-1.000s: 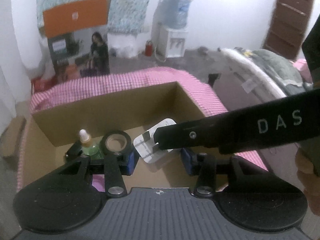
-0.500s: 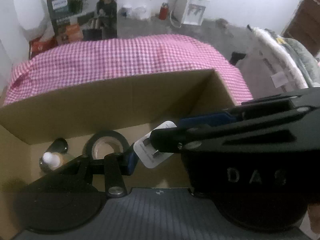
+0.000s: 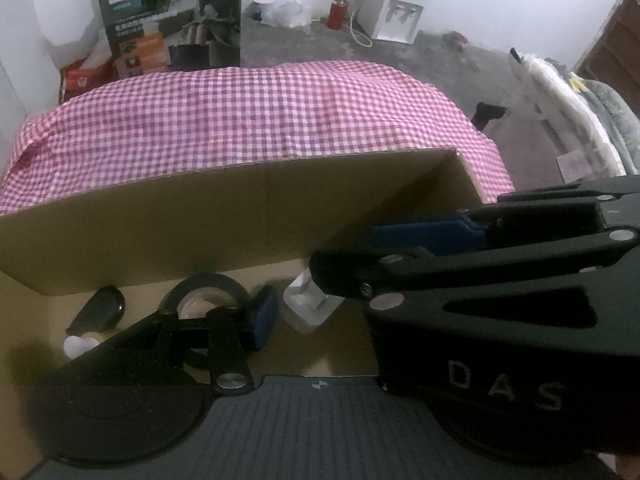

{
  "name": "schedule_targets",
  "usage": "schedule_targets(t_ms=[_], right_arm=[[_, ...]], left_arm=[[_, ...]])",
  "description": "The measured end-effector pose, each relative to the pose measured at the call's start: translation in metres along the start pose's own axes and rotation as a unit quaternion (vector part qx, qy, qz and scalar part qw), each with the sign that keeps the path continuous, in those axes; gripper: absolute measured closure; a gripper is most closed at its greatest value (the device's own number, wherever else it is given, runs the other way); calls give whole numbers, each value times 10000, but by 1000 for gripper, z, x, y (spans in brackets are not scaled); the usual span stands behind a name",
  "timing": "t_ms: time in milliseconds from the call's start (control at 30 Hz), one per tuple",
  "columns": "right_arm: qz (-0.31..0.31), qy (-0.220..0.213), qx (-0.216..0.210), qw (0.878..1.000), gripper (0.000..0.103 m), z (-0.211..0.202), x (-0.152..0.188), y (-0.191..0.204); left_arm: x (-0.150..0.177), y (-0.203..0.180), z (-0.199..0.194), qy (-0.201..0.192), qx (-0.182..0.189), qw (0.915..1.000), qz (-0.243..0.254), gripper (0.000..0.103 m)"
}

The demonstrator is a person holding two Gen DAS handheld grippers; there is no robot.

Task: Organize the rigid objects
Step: 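Lower the charger into the box and open the right gripper, then move the right gripper to the gold-lidded brown jar and grasp it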

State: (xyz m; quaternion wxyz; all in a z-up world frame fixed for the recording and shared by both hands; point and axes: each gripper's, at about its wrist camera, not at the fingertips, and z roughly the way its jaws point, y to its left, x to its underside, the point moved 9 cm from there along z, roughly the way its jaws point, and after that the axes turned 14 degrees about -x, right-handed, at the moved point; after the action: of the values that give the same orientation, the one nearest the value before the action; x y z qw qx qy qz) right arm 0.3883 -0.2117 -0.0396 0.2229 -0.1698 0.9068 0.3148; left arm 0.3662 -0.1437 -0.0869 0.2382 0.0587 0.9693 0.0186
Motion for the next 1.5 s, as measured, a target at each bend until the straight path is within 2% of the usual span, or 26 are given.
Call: schedule_targets(t_ms=[200,300,400,467,533,733,967,1100,1267,1500], right_arm=[[34,-83,-18,10000,70,-2,1,0],[81,-177,-82,9998,70,-8,4,3],[-26,-350,76,9994,68,-19,6,11],[-69,-499,153,9986,65,-29,8,18],[-163,-674,204,9974,55,-40,10,29],[-585,-1003,593,9915,44,-69,23,59],[-930,-1124,854,9856,41,-88,48,92],[-987,-1201,743,9851,41,-97,65,112],[-884,-1440,393,9848,41,-114,95,135],[-496,-1533,-122,9869,41,-116,145,150]], left_arm=[[-1,-2,-7,-130,10,9999,64,54],[0,-5,-21,-328,18,9993,181,47],[4,-7,-38,-571,2,9978,327,38],[8,-7,-49,-704,-19,9967,407,34],[14,-7,-62,-841,-55,9952,489,33],[30,0,-97,-1242,-144,9905,576,27],[63,6,-136,-1594,-24,9849,678,21],[89,10,-161,-1804,103,9800,838,16],[129,22,-182,-1967,210,9746,1050,7],[178,45,-182,-1918,245,9742,1163,6]])
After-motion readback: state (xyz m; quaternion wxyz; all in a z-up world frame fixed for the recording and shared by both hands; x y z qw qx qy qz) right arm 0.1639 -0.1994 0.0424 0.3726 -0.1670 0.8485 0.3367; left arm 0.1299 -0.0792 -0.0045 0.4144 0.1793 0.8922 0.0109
